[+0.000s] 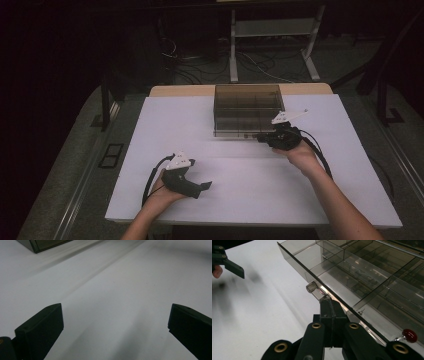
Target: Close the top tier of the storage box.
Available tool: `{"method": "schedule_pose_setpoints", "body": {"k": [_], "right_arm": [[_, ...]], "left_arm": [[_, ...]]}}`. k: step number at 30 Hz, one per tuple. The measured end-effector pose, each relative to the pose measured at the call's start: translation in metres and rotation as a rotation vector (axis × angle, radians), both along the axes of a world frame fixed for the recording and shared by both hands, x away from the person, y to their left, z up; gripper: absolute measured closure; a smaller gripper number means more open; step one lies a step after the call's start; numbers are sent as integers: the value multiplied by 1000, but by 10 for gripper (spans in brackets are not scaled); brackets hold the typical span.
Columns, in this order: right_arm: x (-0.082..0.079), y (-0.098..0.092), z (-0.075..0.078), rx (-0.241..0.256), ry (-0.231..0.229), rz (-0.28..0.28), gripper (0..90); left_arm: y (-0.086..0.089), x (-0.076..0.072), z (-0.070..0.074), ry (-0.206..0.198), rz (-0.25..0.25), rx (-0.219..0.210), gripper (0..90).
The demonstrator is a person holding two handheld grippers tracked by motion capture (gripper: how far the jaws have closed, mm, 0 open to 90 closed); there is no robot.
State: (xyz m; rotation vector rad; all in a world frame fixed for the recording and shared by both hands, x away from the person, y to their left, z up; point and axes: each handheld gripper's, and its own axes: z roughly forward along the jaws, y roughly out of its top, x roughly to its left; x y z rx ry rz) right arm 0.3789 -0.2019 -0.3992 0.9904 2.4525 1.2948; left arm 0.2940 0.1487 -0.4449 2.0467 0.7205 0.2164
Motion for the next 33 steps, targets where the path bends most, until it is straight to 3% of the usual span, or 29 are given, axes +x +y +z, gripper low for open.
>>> {"method": "schedule_pose_setpoints", "body": {"k": [33], "right_arm": [[17,1,2,-6,-18,-40,887]], "left_arm": [[5,1,0,-2,16,4,0]]}}
